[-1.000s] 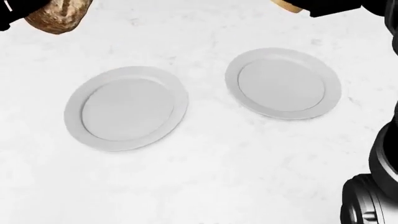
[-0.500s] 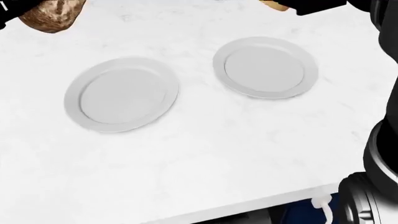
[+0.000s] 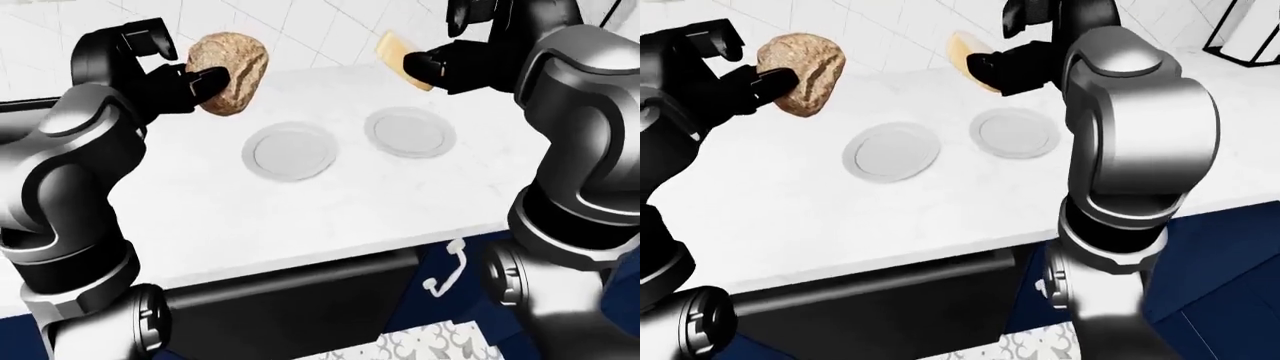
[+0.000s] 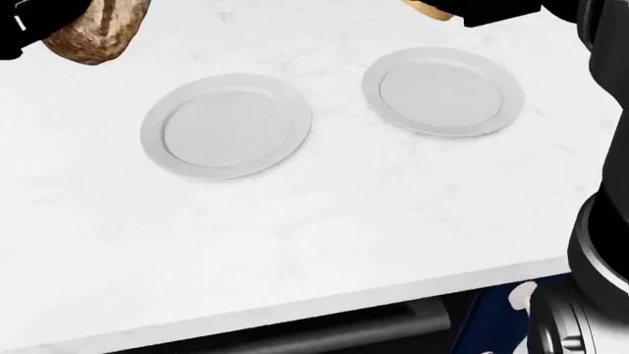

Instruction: Place all breads on the cutting board.

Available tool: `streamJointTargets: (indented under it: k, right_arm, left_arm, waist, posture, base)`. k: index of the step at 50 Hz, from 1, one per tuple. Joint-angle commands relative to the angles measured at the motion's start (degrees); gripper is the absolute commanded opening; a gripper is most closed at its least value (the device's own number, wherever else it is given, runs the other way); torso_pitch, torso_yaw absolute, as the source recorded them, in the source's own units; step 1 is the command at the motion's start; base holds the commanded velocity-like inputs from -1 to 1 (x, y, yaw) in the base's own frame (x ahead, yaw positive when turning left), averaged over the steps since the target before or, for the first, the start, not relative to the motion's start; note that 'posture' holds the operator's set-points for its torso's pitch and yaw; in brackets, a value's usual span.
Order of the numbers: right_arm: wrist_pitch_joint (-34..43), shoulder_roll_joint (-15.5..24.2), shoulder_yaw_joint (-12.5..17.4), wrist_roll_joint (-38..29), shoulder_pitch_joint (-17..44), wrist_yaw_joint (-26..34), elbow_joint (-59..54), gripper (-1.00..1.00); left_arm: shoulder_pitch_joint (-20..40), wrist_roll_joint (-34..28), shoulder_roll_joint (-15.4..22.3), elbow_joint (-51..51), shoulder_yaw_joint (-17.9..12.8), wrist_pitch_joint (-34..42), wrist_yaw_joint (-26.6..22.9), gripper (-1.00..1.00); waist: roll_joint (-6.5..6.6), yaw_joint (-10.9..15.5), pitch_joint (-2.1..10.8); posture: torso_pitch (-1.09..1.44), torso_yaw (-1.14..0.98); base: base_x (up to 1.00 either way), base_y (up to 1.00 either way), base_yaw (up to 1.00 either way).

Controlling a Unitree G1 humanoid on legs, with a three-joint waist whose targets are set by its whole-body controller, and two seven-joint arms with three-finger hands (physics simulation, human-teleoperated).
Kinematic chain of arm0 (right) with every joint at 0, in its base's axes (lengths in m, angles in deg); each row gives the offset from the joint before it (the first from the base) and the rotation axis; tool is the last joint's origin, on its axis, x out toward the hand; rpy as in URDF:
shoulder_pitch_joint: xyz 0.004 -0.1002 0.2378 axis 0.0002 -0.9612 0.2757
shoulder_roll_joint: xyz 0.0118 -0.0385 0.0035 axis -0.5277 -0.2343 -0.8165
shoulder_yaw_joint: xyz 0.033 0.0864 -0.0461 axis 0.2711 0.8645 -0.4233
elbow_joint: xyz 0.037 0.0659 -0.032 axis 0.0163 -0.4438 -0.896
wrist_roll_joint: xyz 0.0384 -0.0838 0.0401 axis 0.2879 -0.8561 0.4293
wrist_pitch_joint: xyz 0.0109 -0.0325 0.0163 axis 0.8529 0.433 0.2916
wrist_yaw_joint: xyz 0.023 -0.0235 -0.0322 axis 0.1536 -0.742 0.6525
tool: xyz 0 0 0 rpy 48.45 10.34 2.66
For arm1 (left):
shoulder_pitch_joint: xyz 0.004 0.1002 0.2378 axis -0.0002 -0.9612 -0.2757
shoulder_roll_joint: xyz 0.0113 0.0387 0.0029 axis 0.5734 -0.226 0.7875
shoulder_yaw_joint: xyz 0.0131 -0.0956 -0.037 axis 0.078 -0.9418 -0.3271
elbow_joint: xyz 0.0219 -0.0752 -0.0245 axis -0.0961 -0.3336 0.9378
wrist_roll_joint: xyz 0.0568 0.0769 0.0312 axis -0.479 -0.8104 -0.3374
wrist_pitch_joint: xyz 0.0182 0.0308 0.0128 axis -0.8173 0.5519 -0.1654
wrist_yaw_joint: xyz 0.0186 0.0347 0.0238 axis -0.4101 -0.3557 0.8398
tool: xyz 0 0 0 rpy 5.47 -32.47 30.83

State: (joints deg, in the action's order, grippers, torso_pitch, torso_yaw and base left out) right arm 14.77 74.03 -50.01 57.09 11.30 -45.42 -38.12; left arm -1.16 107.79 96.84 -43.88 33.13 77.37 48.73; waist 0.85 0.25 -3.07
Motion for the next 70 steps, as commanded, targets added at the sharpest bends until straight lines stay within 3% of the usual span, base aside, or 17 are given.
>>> streamJointTargets:
  k: [1,7,8,13,24,28,30,31,43,46,48,49,52,57,61,68,70]
  right_arm:
    - [-1.81,0.4,0.32,-0.19,2.04,-0.35,1.1,-1.0]
    - [-2.17,0.23,0.63,0.2,1.9,-0.7,1.14,-1.0]
    - [-2.22,0.2,0.67,0.26,2.0,-0.78,1.08,-1.0]
    - [-2.34,0.13,0.74,0.48,1.7,-1.09,1.24,-1.0]
    - [-3.02,0.09,0.39,1.05,2.66,-1.44,-0.4,-1.0]
    - [-3.47,-0.31,0.31,1.16,1.97,-1.64,-0.28,-1.0]
    - [-3.43,-0.35,0.32,1.25,2.1,-1.67,-0.29,-1.0]
    - [-3.33,-0.44,0.28,1.3,2.13,-1.7,-0.21,-1.0]
    - [-3.1,-0.81,0.07,1.6,1.36,-1.72,0.51,-1.0]
    - [-3.03,-1.01,-0.02,1.66,1.35,-1.79,0.54,-1.0]
    - [-3.05,-1.03,0.24,1.68,1.67,-1.89,0.35,-1.0]
    - [-3.09,-0.97,0.27,1.7,1.64,-1.92,0.33,-1.0]
    - [-3.19,-0.85,0.27,1.8,1.51,-1.93,0.35,-1.0]
    - [-3.46,-0.76,0.26,1.91,1.71,-2.01,-0.01,-1.0]
    - [-3.52,-0.75,0.05,2.01,2.01,-1.96,-0.4,-1.0]
    - [-3.72,-0.95,-0.03,2.06,2.18,-2.03,-0.74,-1.0]
    - [-3.48,-1.08,-0.14,2.14,1.97,-1.97,-0.4,-1.0]
  left_arm:
    - [2.24,0.07,1.14,2.24,-1.17,-2.1,0.19,-1.0]
    - [2.08,0.31,1.17,2.2,-1.12,-2.31,0.45,-1.0]
    - [2.07,0.23,1.23,2.0,-1.09,-2.51,0.42,-1.0]
    - [2.2,0.38,1.48,2.02,-1.26,-2.39,0.6,-1.0]
    - [2.31,0.62,1.82,1.55,-1.36,-2.76,1.03,-1.0]
    - [2.1,0.71,1.68,1.57,-1.22,-3.0,1.13,-1.0]
    - [1.96,0.68,1.76,1.43,-1.22,-3.2,1.02,-1.0]
    - [2.03,0.7,1.8,1.42,-1.19,-3.12,1.02,-1.0]
    - [2.75,0.98,1.58,1.5,-1.01,-2.65,1.49,-1.0]
    - [2.58,1.04,1.5,1.64,-0.98,-2.67,1.52,-1.0]
    - [2.56,1.07,1.59,1.69,-1.09,-2.65,1.56,-1.0]
    - [2.6,1.16,1.6,1.81,-1.13,-2.5,1.61,-1.0]
    - [2.59,1.16,1.61,1.7,-1.12,-2.66,1.63,-1.0]
    - [2.78,1.12,1.69,1.34,-1.02,-2.86,1.57,-1.0]
    - [3.16,1.0,1.67,0.93,-0.81,-3.03,1.5,-1.0]
    - [3.12,1.02,1.55,1.28,-0.88,-2.76,1.96,-1.0]
    - [3.18,0.92,1.53,1.04,-0.81,-3.0,1.9,-1.0]
  waist:
    - [0.94,0.51,1.54]
    - [-2.3,0.64,-0.05]
    - [-0.5,0.68,0.08]
    - [1.01,0.02,0.52]
    - [-0.29,-0.33,2.68]
    - [2.24,-0.62,1.67]
    - [5.82,-1.02,2.04]
    - [3.57,-0.86,1.77]
    - [1.68,-1.28,2.21]
    - [-1.55,-0.54,1.07]
    - [-5.88,-0.64,2.02]
    - [-3.84,-1.16,1.33]
    - [-3.86,-0.78,2.99]
    - [-1.77,-0.68,1.7]
    - [6.91,-1.53,2.32]
    - [-1.2,-1.38,0.71]
    - [-5.1,-1.6,1.9]
  posture:
    - [0.0,0.0]
    - [0.0,0.0]
    - [0.0,0.0]
    - [0.0,0.0]
    - [0.0,0.0]
    - [0.0,0.0]
    - [0.0,0.0]
    - [0.0,0.0]
    - [0.0,0.0]
    - [0.0,0.0]
    - [0.0,0.0]
    - [0.0,0.0]
    - [0.0,0.0]
    - [0.0,0.0]
    - [0.0,0.0]
    - [0.0,0.0]
    - [0.0,0.0]
  base:
    - [0.0,0.0,0.93]
    - [0.0,0.0,0.26]
    - [0.0,0.0,0.0]
    - [0.0,0.0,0.0]
    - [0.0,0.14,0.0]
    - [0.0,0.24,0.0]
    - [0.0,0.24,0.0]
    - [0.0,0.25,0.0]
    - [0.0,0.09,0.31]
    - [0.0,0.35,0.0]
    - [0.0,0.57,0.0]
    - [0.0,0.58,0.0]
    - [0.0,0.57,0.0]
    - [0.0,0.52,0.0]
    - [0.0,0.36,0.0]
    - [0.0,0.57,0.0]
    - [0.0,0.58,0.0]
